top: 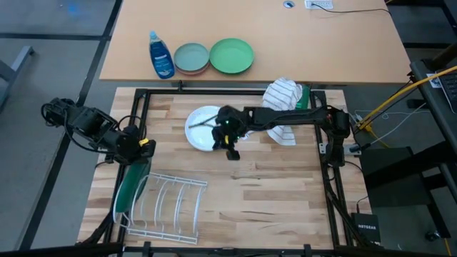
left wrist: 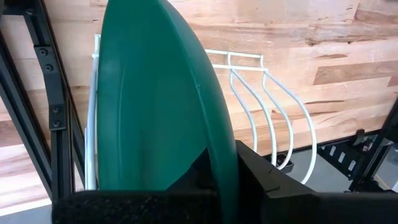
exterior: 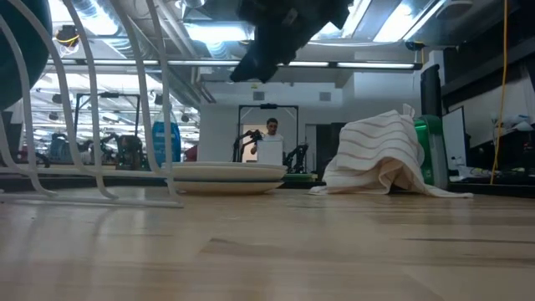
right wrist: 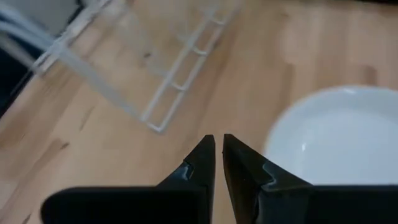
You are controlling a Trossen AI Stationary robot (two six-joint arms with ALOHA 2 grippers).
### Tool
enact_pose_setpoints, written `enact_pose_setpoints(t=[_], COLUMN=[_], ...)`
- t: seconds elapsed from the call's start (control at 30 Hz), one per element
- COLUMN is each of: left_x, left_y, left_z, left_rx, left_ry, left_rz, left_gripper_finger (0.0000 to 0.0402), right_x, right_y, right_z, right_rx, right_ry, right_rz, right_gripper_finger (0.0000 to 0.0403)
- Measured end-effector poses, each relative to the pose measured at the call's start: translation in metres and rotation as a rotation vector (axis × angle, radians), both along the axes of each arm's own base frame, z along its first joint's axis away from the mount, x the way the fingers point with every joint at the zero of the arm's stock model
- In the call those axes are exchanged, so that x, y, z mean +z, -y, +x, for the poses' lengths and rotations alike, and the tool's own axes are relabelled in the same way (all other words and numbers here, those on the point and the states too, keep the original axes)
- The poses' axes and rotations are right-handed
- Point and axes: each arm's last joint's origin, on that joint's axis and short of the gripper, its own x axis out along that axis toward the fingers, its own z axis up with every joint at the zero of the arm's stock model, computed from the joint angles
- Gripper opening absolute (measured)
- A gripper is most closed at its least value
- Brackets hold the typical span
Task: Sort dishes
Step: Put the green plate in the white dish rack
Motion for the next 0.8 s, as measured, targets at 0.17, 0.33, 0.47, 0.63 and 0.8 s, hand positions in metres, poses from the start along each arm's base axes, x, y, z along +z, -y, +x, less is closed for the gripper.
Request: enact_pose_setpoints(t=[0.17,0.33,0.47,0.63,0.8], left_x=[0.0,0.0,0.0,0.0,0.0], left_y=[0.0,0.0,0.0,0.0,0.0], left_z=[0.0,0.0,0.0,0.0,0.0], left_rx=[0.0,-0.004,-0.013,-0.013,-0.017], left_ry=[-0.003,-0.001,0.0,0.0,0.0], left_rz=[0.002,0.003,0.007,0.007,0.008], left_gripper_finger=[0.0022,0.0014,0.0017,0.002,0.0014], right_x=[0.0,0.003,0.003,-0.01,-0.022], right_y=[-0.027,-0.048,-0.064,-0.082,-0.097], right_z=[0.001,0.004,0.008,0.014,0.016], right_rx=[0.077,0.09,0.123,0.164,0.2], right_ry=[0.015,0.06,0.105,0.097,0.073], right_rz=[-0.04,-0.08,-0.08,-0.078,-0.074], right_gripper_finger=[0.0037,0.0037,0.0037,0.0037,0.005])
